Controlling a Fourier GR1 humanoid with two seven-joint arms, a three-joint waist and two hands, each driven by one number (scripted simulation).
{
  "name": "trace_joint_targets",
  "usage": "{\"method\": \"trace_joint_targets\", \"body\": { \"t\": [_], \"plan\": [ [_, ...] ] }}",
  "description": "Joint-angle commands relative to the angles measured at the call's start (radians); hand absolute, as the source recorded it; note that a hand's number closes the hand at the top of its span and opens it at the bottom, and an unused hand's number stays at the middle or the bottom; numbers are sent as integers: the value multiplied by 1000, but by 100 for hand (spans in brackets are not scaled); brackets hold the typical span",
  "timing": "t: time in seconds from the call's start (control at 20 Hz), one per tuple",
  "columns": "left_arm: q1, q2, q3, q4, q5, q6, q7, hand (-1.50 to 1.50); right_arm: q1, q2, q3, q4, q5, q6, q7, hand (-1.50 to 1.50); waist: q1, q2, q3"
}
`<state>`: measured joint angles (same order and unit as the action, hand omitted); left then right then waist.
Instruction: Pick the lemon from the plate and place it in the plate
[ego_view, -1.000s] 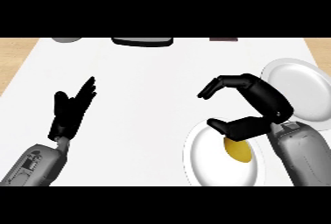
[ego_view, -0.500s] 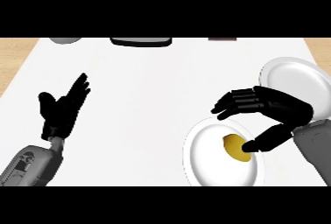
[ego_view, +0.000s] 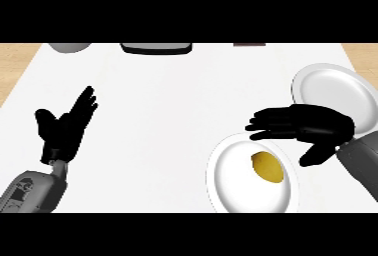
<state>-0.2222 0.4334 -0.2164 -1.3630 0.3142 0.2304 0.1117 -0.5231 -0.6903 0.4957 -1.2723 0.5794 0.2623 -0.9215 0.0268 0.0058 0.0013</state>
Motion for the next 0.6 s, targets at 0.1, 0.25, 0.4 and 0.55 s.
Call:
{"method": "trace_joint_targets", "body": {
  "t": [0.1, 0.25, 0.4, 0.55],
  "plan": [
    [18, 11, 50, 22, 1, -49, -5, 0, -5, -21, 49, -13, 135, 0, -87, -150, -22, -5, -1],
    [49, -64, 11, 2, -60, 16, -38, 0, 19, -34, 58, -43, 201, -1, -20, -150, -25, -6, -2],
    [-6, -1, 85, 32, -15, -52, 3, 0, 26, 4, 115, -85, 294, 7, 90, -150, -28, -6, -2],
    [61, -6, 72, -39, -25, -52, 4, 0, 85, -41, 122, -165, 384, -63, 111, -150, -30, -9, -2]
  ]
}}
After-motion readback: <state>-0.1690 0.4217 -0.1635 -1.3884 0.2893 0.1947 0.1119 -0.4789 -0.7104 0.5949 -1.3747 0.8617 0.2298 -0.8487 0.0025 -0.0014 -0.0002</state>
